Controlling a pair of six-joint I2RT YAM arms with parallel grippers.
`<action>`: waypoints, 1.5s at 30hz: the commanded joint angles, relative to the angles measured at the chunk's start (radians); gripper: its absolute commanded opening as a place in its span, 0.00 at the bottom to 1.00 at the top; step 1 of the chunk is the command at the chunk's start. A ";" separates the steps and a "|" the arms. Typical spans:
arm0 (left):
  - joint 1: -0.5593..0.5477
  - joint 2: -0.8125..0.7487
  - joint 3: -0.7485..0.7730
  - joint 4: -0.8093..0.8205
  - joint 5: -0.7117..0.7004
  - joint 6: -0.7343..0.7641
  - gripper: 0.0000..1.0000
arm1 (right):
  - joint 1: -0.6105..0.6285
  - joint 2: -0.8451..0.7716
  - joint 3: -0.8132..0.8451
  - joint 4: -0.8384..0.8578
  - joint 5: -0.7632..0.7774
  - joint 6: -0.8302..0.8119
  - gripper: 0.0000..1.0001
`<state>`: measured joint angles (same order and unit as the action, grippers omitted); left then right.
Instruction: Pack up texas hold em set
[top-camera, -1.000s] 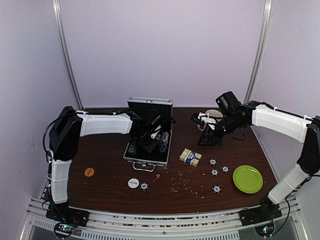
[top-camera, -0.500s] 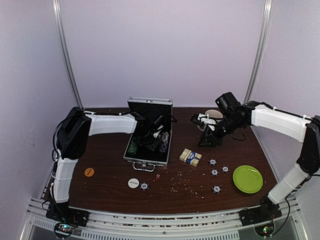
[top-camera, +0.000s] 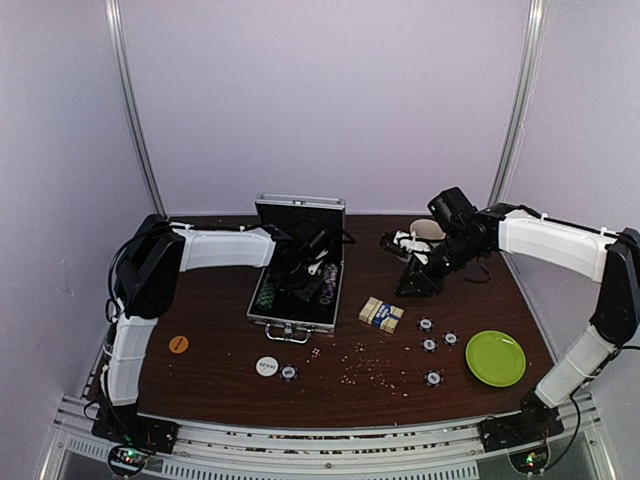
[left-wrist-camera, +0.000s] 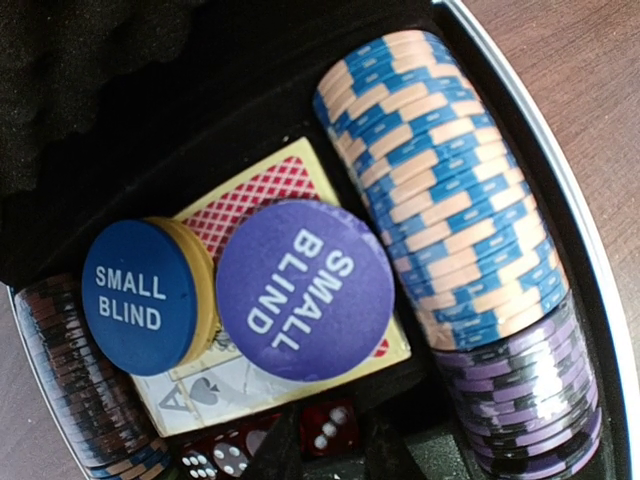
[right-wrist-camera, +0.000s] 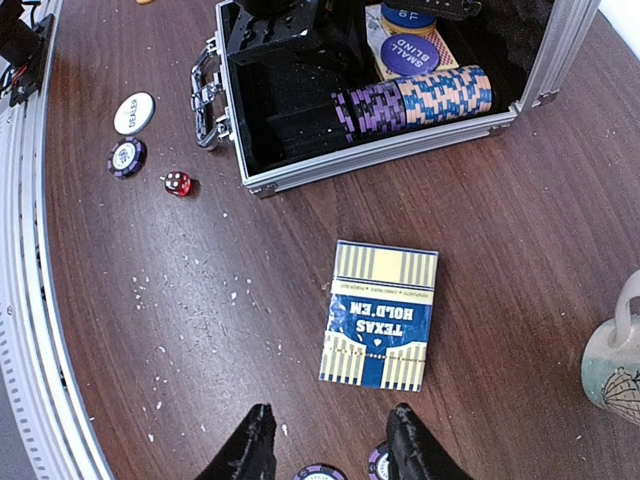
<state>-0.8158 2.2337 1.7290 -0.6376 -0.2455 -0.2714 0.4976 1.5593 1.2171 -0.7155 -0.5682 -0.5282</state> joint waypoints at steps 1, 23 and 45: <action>0.014 -0.032 -0.013 -0.017 -0.029 -0.007 0.25 | -0.004 0.011 0.012 -0.015 -0.009 -0.011 0.39; -0.139 -0.393 -0.310 -0.047 0.067 0.037 0.29 | -0.004 0.029 0.022 -0.030 -0.025 -0.014 0.39; -0.252 -0.231 -0.287 -0.079 0.229 0.136 0.34 | -0.004 0.027 0.022 -0.030 -0.024 -0.013 0.39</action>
<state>-1.0687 1.9884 1.3876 -0.7120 -0.0044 -0.1432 0.4976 1.5845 1.2186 -0.7372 -0.5838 -0.5320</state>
